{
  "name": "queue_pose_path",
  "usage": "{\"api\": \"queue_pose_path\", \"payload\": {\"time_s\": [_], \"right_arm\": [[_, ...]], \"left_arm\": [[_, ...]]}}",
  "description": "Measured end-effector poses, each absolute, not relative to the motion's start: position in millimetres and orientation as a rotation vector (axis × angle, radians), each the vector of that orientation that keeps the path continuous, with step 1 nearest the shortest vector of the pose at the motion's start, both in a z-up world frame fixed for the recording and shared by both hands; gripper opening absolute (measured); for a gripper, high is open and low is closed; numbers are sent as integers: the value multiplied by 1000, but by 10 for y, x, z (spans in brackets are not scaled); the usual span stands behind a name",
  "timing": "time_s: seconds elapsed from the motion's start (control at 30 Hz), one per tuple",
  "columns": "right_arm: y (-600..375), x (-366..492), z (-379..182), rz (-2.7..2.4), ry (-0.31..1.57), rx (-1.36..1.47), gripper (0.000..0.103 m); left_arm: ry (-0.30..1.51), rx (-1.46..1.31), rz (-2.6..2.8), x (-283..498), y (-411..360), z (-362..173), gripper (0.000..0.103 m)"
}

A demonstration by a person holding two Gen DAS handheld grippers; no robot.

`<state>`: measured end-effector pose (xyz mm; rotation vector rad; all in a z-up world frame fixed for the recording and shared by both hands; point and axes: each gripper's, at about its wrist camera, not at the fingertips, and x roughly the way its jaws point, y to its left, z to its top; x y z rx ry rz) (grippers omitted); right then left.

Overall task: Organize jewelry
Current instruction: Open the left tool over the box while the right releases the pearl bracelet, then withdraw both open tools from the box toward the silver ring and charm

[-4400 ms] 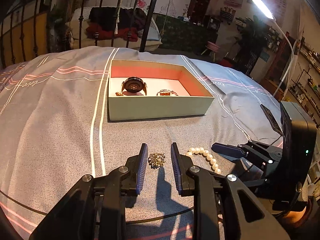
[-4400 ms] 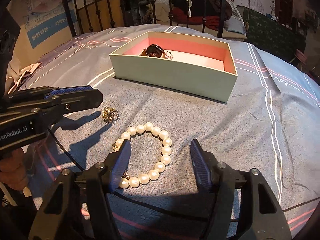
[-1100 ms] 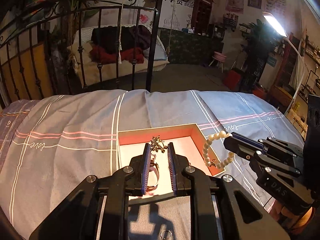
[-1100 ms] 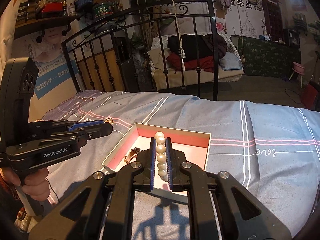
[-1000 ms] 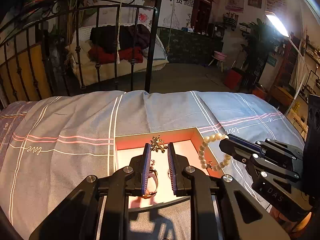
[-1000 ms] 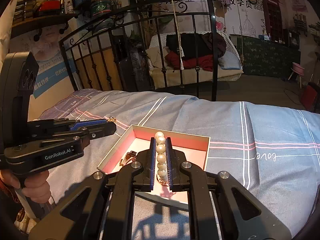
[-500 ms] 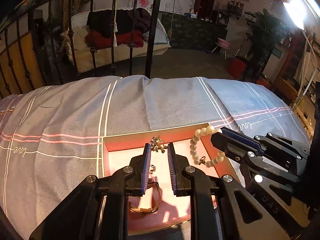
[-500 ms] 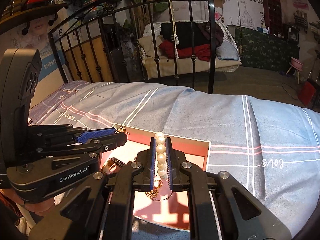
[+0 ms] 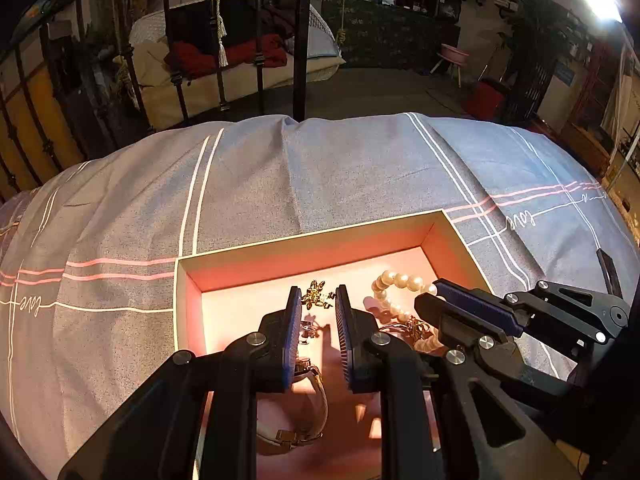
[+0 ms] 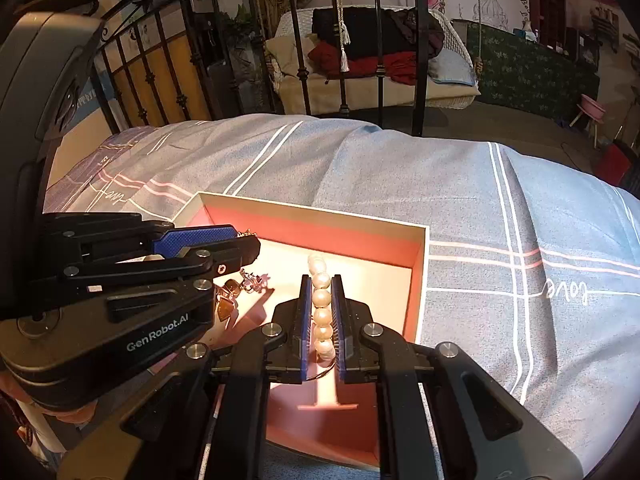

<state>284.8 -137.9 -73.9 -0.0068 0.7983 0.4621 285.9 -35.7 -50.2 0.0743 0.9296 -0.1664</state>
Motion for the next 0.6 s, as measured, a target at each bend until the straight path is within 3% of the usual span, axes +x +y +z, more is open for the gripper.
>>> {"api": "queue_pose_path", "payload": {"time_s": [0.33,0.4,0.47,0.57,0.6], "right_arm": [[-1392,2781,-751,459,806,-16,10],[-1395,2755,-745,464,809,-19,11],[-1379,2714,-731,463,813,-40,11],[-1395,2617,-664,461,799,-49,13],[-1410,2572,-632,461,791,-44,27]], "left_arm": [[955,62,-145,2872,-292,-536,17],[964,54,-134,2866,-278,-529,23],[963,41,-120,2844,-258,-498,44],[941,25,-127,2754,-226,-396,50],[929,16,-131,2708,-208,-350,52]]}}
